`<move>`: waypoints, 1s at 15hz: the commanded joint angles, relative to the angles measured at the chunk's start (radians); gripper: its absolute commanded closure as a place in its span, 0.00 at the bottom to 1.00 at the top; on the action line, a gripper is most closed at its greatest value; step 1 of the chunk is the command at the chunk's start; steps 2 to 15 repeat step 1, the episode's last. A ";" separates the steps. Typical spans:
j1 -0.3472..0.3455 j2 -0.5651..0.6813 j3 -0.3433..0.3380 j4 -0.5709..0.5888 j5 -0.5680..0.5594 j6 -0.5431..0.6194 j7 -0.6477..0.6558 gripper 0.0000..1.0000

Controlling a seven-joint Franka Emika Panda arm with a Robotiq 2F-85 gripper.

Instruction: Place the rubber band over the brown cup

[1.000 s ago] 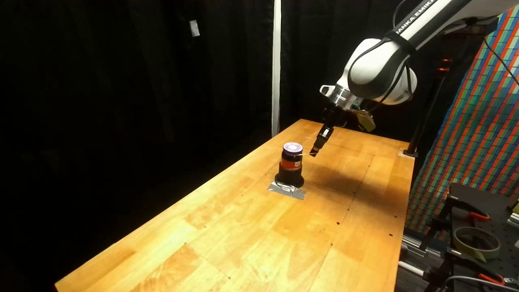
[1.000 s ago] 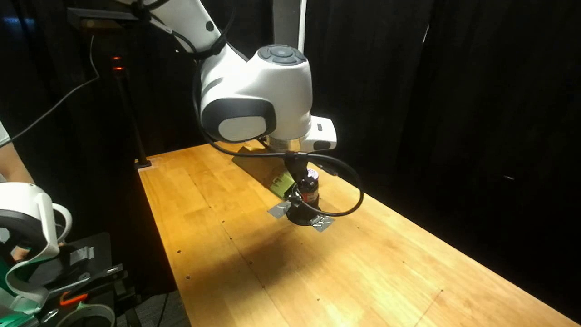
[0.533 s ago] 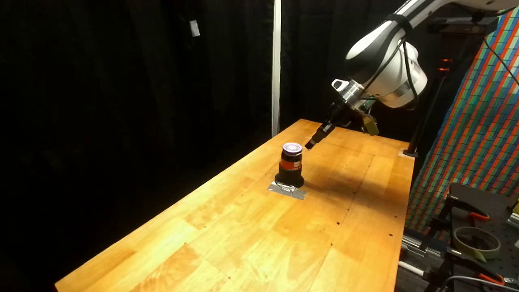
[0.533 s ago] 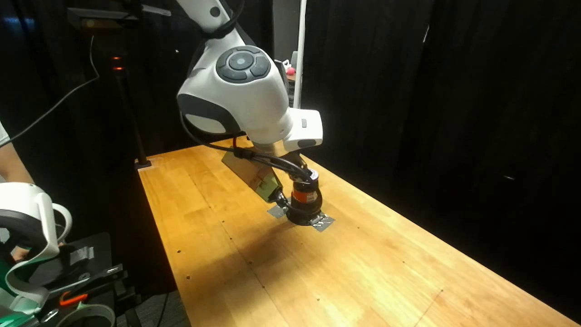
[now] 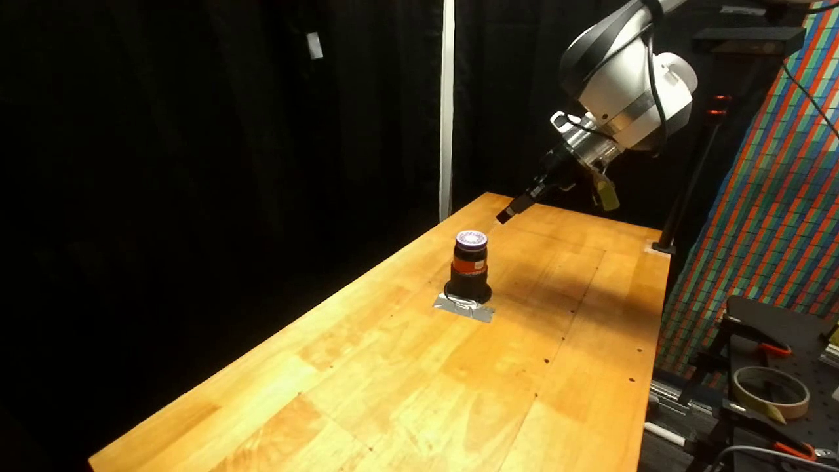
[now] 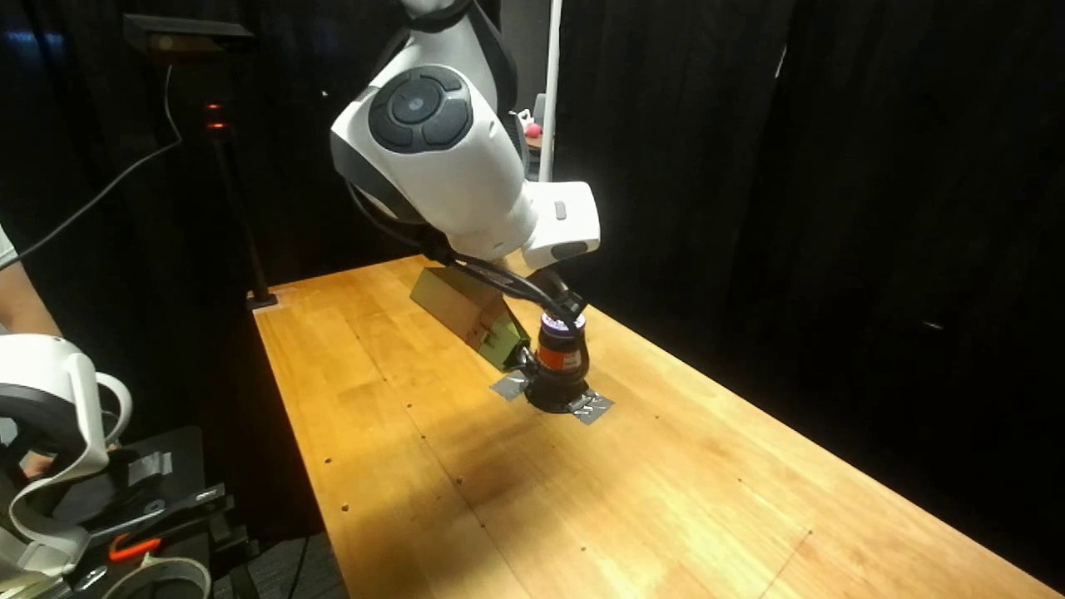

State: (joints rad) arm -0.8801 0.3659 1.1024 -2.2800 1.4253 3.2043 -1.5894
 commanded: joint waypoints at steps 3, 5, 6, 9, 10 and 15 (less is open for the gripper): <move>-0.010 0.003 0.001 -0.010 0.009 -0.001 -0.005 0.77; -0.010 0.003 0.001 -0.010 0.009 -0.001 -0.005 0.77; -0.010 0.003 0.001 -0.010 0.009 -0.001 -0.005 0.77; -0.010 0.003 0.001 -0.010 0.009 -0.001 -0.005 0.77; -0.010 0.003 0.001 -0.010 0.009 -0.001 -0.005 0.77; -0.010 0.003 0.001 -0.010 0.009 -0.001 -0.005 0.77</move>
